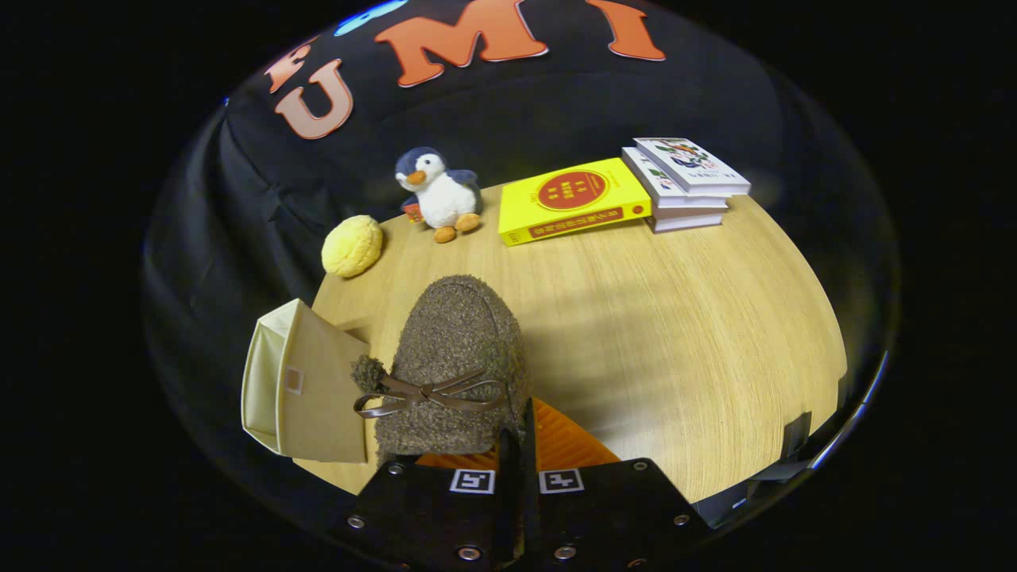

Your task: Open the storage box then place both shoes into the box .Put the left shoe in first, then the right shoe, with the right side of both shoes facing outward in a uniform manner.

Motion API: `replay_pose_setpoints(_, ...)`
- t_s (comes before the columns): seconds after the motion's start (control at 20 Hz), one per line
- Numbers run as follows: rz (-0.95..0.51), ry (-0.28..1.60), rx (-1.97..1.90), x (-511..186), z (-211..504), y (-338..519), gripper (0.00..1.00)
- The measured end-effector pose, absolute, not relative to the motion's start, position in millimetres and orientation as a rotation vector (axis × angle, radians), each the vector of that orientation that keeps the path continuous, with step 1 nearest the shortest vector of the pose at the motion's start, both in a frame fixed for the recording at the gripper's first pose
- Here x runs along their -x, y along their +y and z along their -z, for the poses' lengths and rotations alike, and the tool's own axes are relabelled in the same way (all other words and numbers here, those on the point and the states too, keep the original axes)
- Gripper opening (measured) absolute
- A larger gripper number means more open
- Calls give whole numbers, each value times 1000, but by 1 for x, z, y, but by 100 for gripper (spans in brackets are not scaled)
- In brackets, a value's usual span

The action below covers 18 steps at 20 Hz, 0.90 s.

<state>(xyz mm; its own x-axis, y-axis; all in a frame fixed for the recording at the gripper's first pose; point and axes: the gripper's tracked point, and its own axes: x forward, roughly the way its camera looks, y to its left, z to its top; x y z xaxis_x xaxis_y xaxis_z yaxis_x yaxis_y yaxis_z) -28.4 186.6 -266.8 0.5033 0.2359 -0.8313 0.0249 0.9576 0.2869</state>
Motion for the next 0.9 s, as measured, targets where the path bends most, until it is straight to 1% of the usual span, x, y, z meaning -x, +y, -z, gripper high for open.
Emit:
replay_pose_setpoints(0.3, -236, 1039, -247, 15, 219, 274, 6)
replay_pose_setpoints(0.5, -308, 1002, -238, 7, 192, 342, 6)
replay_pose_setpoints(0.65, -381, 1010, -240, 6, 182, 397, 6)
replay_pose_setpoints(0.9, -414, 1022, -224, 1, 182, 466, 6)
